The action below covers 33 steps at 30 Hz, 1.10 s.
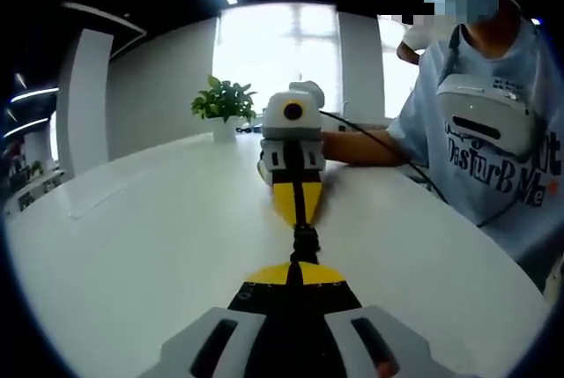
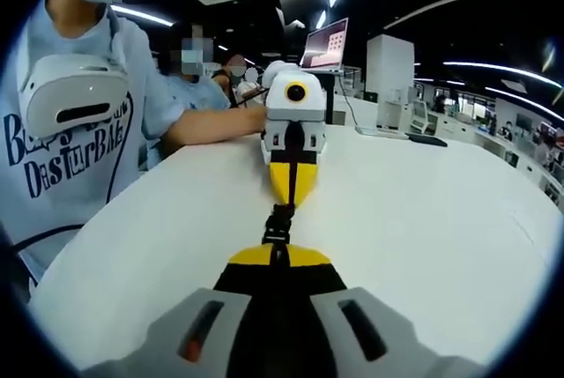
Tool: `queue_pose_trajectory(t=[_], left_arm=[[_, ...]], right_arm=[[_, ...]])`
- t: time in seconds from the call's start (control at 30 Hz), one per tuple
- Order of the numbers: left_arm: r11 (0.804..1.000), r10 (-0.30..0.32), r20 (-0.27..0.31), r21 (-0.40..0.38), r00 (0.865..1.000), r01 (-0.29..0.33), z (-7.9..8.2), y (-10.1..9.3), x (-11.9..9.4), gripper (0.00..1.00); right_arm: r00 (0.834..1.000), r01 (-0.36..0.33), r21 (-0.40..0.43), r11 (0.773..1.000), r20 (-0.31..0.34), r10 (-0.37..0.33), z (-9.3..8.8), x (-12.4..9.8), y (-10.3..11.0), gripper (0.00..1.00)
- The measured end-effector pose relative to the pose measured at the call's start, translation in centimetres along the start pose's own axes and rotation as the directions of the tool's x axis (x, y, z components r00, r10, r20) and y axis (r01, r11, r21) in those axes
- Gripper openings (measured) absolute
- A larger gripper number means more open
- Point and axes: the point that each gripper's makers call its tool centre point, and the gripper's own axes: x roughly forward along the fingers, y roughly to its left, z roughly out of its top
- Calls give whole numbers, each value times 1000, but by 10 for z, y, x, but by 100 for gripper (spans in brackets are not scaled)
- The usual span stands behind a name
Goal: Snap the two parts of the plastic buckle together until the buckle closes and remains connected.
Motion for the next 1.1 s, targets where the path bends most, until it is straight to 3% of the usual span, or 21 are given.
queue_pose_trajectory(t=[0.33,1.1], left_arm=[[1000,-13,-7,-11,1000,13,-2,-3,-3,1],[999,-33,-9,-5,999,33,-1,-8,-2,0]], right_arm=[[1000,-31,14,999,-4,31,-1,-1,6,3],[1000,-26,17,1000,-8,26,1,3,5,3]])
